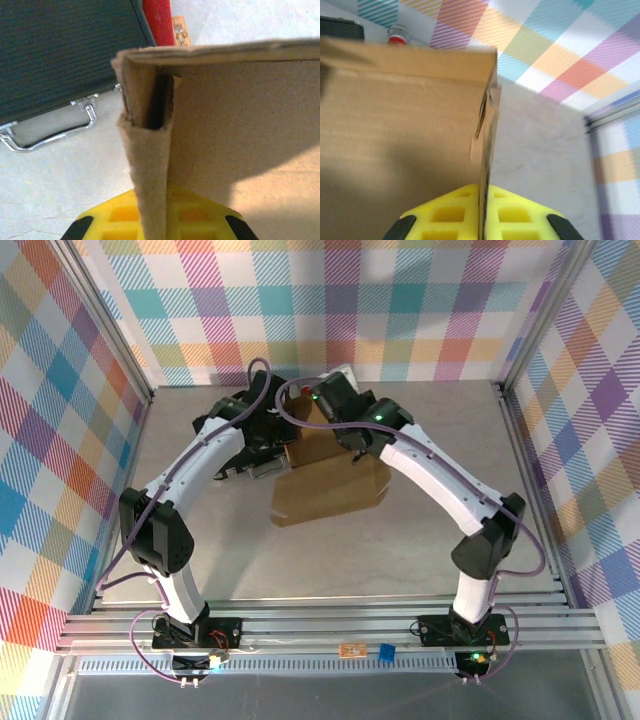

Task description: Fold the paper box

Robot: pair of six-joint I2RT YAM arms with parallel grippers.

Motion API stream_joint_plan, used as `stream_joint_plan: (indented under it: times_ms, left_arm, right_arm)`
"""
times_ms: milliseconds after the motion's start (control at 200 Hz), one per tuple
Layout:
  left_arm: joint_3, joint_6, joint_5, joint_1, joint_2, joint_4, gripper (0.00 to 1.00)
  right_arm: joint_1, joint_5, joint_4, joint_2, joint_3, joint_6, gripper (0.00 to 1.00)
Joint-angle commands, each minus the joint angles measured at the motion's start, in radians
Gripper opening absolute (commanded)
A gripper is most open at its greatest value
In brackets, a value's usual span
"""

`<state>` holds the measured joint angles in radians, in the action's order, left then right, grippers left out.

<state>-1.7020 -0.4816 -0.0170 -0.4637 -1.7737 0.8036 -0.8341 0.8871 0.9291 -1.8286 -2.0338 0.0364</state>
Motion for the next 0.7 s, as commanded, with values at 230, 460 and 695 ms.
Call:
stream_joint_plan:
  times_ms: [230,460,695]
  left_arm:
    - [0.334,-0.247,-0.16,-0.021,0.117,-0.51,0.0]
    - [0.496,-0.404,-0.36,0.005,0.086,-0.921,0.0]
    - [0.477,-0.406,-0.396,0.005,0.065,-0.956,0.0]
  right_arm:
    - [-0.071,0.033,0.089,-0.173,-0.375,-0.166,0.4]
    - [0.074,-0.837,0.089,0.013,-0.468,0.026,0.7]
    - [0.329,-1.13,-0.137,0.259,-0.2,0.316,0.7]
